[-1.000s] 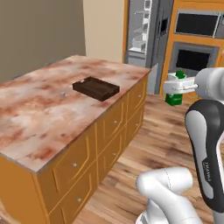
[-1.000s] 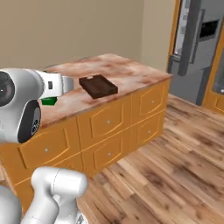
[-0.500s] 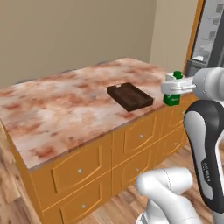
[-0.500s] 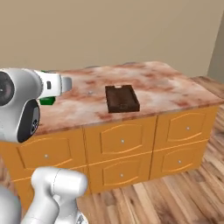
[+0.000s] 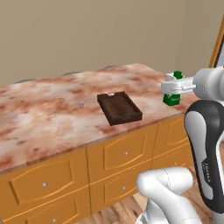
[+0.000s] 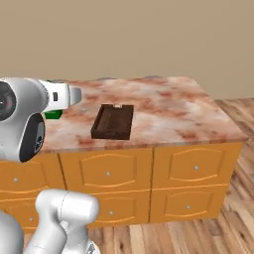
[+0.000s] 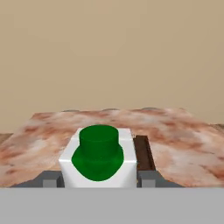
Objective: Take out the milk from the fridge and place it on the tray on the counter. Then take the sugar cube near the tray and place it in the tray.
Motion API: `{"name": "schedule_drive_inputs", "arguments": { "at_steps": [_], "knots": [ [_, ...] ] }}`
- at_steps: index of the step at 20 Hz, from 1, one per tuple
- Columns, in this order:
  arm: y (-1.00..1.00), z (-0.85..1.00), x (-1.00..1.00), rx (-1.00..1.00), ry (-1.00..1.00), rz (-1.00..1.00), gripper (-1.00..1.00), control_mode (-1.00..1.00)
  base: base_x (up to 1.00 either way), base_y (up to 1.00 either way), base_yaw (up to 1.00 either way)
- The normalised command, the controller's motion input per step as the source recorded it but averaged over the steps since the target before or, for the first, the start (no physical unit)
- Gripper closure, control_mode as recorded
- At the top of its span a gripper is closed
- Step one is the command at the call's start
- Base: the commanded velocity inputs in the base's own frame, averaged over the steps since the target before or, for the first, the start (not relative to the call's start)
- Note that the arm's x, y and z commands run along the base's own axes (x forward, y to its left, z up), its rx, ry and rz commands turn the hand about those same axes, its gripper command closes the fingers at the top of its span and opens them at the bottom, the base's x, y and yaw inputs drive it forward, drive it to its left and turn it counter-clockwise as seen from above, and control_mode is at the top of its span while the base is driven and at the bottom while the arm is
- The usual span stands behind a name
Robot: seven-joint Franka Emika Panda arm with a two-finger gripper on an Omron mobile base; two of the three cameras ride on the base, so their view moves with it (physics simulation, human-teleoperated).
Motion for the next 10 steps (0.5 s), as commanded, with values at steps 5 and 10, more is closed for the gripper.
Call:
{"name": "schedule_drive_inputs", "arguments": {
  "at_steps": [5,10],
  "knots": [
    [0.0,0.0,0.0,0.0,0.0,0.0,1.0,1.0,0.95,-0.48,0.24],
    [0.0,0.0,0.0,0.0,0.0,0.0,1.0,1.0,0.76,0.0,0.15]
  ]
}}
